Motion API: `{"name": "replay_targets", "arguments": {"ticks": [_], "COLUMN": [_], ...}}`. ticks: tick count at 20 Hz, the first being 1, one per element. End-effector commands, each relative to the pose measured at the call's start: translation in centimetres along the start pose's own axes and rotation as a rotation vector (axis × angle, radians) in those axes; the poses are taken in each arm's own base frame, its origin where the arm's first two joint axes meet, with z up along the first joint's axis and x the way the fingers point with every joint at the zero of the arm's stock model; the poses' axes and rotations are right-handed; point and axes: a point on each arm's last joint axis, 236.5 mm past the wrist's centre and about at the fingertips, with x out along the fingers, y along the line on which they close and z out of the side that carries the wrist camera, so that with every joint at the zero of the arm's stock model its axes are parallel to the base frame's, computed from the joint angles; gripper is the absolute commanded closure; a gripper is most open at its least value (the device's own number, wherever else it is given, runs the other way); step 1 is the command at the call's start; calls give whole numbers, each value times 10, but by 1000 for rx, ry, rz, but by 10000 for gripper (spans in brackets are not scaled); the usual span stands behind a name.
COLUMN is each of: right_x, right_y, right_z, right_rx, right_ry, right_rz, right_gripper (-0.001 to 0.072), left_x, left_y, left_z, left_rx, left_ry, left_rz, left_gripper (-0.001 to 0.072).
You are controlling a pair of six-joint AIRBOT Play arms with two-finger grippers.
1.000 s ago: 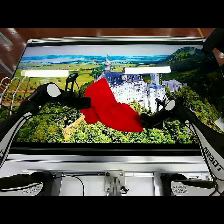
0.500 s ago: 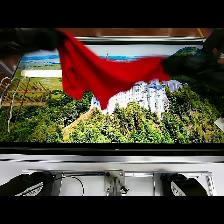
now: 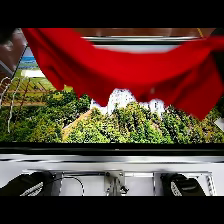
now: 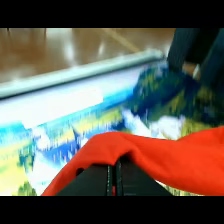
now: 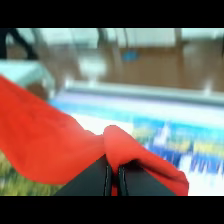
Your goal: Fold the shirts.
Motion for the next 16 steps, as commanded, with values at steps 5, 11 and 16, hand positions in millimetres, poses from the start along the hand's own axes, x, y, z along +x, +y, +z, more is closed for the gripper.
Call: {"name": "replay_targets", "arguments": {"ticks": [5,11,16], "right_x": [14,114,225], "right_y": [-90,-146,-172], "right_z": [-138,-179,-183], "right_rx": [52,142,529], "right_ry": [544,554,343], "right_rz": [-285,-321,-281], "right_gripper": [638,639,638], "left_x": [73,127,185], "left_y": [40,-24,-66], "left_z": [-240,-339,-357], "left_rx": [-140,-468,-508], "left_ry": [686,707,608], "left_rz": [24,-166,-193], "left_gripper": [678,678,678]}}
